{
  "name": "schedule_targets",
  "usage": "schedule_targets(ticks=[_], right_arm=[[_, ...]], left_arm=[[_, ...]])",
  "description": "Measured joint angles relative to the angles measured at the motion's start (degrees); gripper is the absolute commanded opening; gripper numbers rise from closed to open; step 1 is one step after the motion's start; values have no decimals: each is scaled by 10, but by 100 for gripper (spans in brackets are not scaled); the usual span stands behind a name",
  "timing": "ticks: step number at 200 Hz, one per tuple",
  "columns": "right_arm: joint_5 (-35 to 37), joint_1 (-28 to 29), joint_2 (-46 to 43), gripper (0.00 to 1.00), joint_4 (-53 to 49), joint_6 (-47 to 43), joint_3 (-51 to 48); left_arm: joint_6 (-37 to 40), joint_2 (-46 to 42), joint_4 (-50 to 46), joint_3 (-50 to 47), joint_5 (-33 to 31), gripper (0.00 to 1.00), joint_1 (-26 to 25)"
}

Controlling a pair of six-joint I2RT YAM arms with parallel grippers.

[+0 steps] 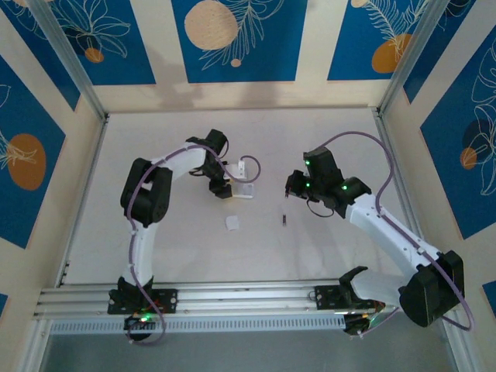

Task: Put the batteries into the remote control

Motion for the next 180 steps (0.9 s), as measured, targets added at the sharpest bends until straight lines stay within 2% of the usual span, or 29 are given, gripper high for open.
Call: schedule_targets(ticks=[26,52,64,117,146,180], right_arm=[[7,4,0,5,0,15,-1],[16,21,2,5,12,23,-8],[17,26,6,5,16,25,-10],[3,35,48,5,51,-2,-4],[-8,35,96,5,79,-19,19],[-31,39,196,5,100,-53,87]], left_arm=[[-51,-17,26,-25,-18,53,-9],[-113,-44,60,-72,-27,74,-16],[-136,-57,71,-96,-28,80,-18],[-176,-140,103,-161,-27,94,-22],[-191,-170,135,-186,-30,94,-22],[-192,-169,158,-224,-45,91,-20]])
